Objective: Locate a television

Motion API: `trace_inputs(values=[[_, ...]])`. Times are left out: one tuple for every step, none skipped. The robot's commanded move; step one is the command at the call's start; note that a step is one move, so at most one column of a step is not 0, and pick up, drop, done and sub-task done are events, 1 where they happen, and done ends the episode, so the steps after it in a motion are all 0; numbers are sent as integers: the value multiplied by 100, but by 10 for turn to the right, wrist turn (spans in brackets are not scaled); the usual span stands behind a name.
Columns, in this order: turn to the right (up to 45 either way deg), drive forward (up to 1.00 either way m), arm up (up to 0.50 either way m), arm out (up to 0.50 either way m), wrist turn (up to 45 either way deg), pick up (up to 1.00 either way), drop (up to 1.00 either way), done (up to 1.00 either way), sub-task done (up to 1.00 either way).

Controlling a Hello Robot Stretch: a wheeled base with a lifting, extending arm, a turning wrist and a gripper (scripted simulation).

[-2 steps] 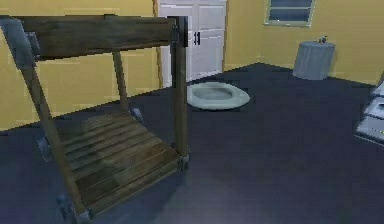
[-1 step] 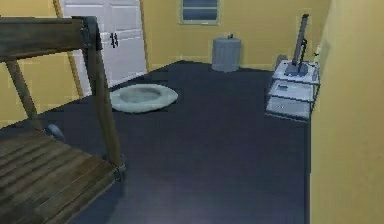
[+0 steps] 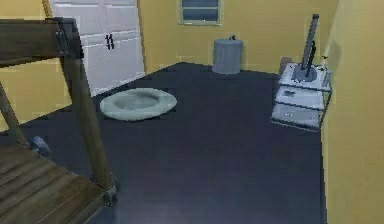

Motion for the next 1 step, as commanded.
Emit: trace_inputs(values=[[300, 0, 0, 0, 0, 0, 0, 0, 0]])
